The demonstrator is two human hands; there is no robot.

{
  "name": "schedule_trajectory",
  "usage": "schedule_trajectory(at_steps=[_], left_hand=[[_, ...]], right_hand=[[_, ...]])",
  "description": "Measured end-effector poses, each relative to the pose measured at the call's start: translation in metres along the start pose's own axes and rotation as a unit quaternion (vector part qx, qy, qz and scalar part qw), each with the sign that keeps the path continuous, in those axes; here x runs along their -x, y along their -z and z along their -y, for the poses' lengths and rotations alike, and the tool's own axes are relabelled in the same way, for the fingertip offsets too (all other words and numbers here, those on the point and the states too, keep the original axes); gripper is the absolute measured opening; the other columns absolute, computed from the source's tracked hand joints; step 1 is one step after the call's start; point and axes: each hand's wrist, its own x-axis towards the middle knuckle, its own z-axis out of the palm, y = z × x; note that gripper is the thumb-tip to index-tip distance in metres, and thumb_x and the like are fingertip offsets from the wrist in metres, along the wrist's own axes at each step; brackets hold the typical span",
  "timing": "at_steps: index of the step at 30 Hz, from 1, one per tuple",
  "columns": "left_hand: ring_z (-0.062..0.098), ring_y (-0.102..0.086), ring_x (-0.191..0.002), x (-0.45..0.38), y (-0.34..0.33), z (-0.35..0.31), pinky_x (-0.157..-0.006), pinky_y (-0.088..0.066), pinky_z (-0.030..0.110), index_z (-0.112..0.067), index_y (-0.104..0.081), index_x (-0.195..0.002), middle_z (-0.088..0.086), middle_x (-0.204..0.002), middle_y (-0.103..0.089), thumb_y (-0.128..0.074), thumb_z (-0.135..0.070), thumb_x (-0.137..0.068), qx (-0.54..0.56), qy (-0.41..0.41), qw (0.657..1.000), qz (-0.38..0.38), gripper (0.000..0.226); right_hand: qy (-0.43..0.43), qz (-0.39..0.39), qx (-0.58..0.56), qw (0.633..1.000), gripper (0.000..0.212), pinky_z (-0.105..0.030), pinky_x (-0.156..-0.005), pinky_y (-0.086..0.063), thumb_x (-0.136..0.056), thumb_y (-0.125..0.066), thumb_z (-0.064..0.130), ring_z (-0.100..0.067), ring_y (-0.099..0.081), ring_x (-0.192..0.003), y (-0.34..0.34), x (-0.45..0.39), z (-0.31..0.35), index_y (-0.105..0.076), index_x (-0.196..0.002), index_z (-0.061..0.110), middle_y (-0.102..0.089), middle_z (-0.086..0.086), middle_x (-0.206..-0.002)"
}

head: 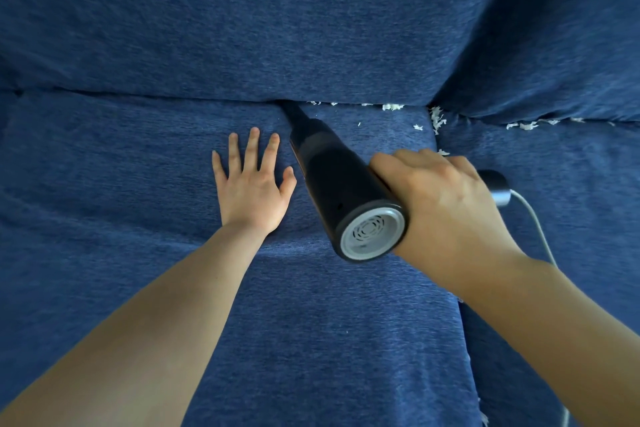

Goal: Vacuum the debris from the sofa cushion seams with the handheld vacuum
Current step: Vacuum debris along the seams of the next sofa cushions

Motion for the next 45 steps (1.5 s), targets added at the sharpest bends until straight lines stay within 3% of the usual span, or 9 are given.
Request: schedule_trajectory(at_steps=[3, 18, 27, 35, 41, 45], left_hand=[[0.03, 0.006, -0.15, 0.0, 0.001, -0.001, -0.12, 0.002, 0.055, -0.03, -0.007, -0.156, 0.001, -0.164, -0.002, -0.01, -0.056, -0.094, 0.0, 0.001, 1.0, 0.0, 0.067], [0.026, 0.006, -0.151, -0.002, -0.003, -0.001, -0.12, 0.002, 0.053, -0.033, -0.009, -0.154, -0.003, -0.164, -0.003, -0.016, -0.058, -0.096, 0.015, 0.017, 1.0, -0.008, 0.064], [0.025, 0.008, -0.15, -0.004, -0.003, -0.001, -0.12, 0.003, 0.053, -0.035, -0.008, -0.154, -0.005, -0.164, -0.001, -0.019, -0.059, -0.095, 0.025, 0.023, 0.999, 0.004, 0.065], [0.026, 0.004, -0.151, -0.003, -0.003, -0.001, -0.12, 0.001, 0.053, -0.033, -0.011, -0.155, -0.003, -0.164, -0.005, -0.019, -0.059, -0.095, 0.025, 0.023, 0.999, -0.007, 0.065], [0.027, 0.005, -0.151, -0.003, -0.001, -0.001, -0.12, 0.002, 0.053, -0.033, -0.01, -0.155, -0.002, -0.164, -0.004, -0.02, -0.057, -0.096, 0.028, 0.019, 0.999, -0.003, 0.065], [0.027, 0.006, -0.15, -0.002, 0.001, 0.002, -0.12, 0.004, 0.053, -0.032, -0.009, -0.155, -0.002, -0.164, -0.003, -0.019, -0.057, -0.096, 0.025, 0.013, 1.0, 0.004, 0.065]], right_hand=[[-0.006, -0.016, -0.022, 1.0, 0.017, -0.04, -0.065, -0.042, -0.076, -0.046, 0.038, -0.028, -0.049, -0.062, 0.008, 0.013, -0.005, -0.046, -0.074, 0.021, -0.049, 0.004, -0.063], [-0.02, 0.003, -0.001, 1.0, 0.018, -0.037, -0.066, -0.037, -0.073, -0.061, 0.028, -0.025, -0.047, -0.061, 0.019, 0.021, -0.027, -0.044, -0.073, 0.023, -0.047, 0.007, -0.062], [-0.027, 0.006, 0.025, 0.999, 0.045, -0.038, -0.064, -0.041, -0.063, -0.078, 0.014, -0.024, -0.046, -0.06, 0.027, 0.016, -0.024, -0.035, -0.073, 0.026, -0.044, 0.008, -0.061], [-0.042, -0.001, 0.02, 0.999, 0.04, -0.04, -0.062, -0.043, -0.068, -0.074, 0.028, -0.023, -0.044, -0.057, 0.044, 0.037, -0.023, -0.035, -0.071, 0.028, -0.04, 0.01, -0.059], [-0.05, 0.006, 0.001, 0.999, 0.026, -0.036, -0.063, -0.035, -0.07, -0.059, 0.033, -0.022, -0.04, -0.058, 0.043, 0.026, -0.013, -0.033, -0.071, 0.028, -0.041, 0.009, -0.059], [-0.042, 0.012, -0.007, 0.999, 0.029, -0.038, -0.06, -0.042, -0.065, -0.06, 0.033, -0.022, -0.041, -0.057, 0.045, 0.036, 0.004, -0.031, -0.072, 0.029, -0.041, 0.011, -0.06]])
